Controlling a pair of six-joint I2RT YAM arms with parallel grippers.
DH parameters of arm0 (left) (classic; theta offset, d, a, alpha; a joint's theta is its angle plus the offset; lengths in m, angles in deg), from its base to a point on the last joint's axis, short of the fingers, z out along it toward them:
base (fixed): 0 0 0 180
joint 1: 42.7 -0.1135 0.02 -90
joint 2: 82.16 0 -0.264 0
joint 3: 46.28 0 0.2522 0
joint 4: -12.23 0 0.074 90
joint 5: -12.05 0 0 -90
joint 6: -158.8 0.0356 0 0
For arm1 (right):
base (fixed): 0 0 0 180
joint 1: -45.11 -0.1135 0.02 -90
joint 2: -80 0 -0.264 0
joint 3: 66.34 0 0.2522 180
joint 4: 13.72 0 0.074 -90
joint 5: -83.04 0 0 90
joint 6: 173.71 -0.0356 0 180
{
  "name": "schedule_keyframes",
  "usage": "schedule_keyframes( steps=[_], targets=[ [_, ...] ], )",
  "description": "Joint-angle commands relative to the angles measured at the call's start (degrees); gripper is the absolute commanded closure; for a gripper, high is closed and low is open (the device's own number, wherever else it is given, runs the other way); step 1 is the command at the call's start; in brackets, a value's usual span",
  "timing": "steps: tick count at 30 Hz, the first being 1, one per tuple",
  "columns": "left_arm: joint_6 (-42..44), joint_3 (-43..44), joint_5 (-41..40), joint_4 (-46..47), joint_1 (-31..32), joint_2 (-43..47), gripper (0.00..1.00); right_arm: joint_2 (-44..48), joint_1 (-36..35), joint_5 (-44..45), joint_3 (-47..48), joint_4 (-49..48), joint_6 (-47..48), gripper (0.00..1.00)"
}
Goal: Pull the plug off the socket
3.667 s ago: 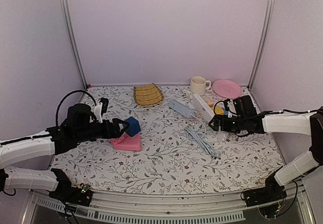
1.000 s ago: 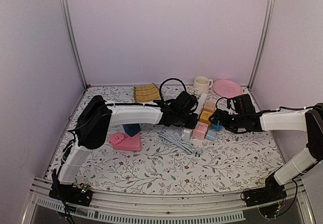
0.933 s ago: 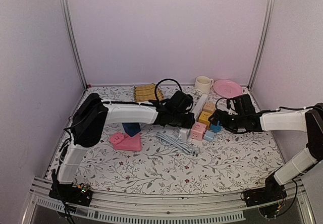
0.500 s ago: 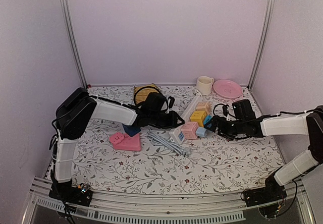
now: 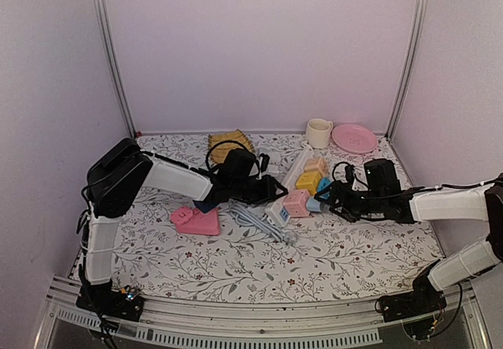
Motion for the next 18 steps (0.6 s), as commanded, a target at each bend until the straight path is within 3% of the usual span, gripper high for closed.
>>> schedule_keyframes(
  steps=[1,8,18],
  targets=[
    [-0.2,-2.9,1.3,-7.0,2.9,-3.1,0.82,0.1,-0.6,-5.1,-3.4,-5.7,-5.9,0.24],
    [-0.1,-2.8,0.1,-6.7,4.0,-3.4,0.82,0.7,-1.6,-2.3,-3.6,-6.0,-8.2,0.35],
    [-0.2,-5.3,-3.3,-6.0,4.8,-1.6,0.89,0.4,-1.6,-1.8,-2.7,-6.2,-9.8,0.66]
  ],
)
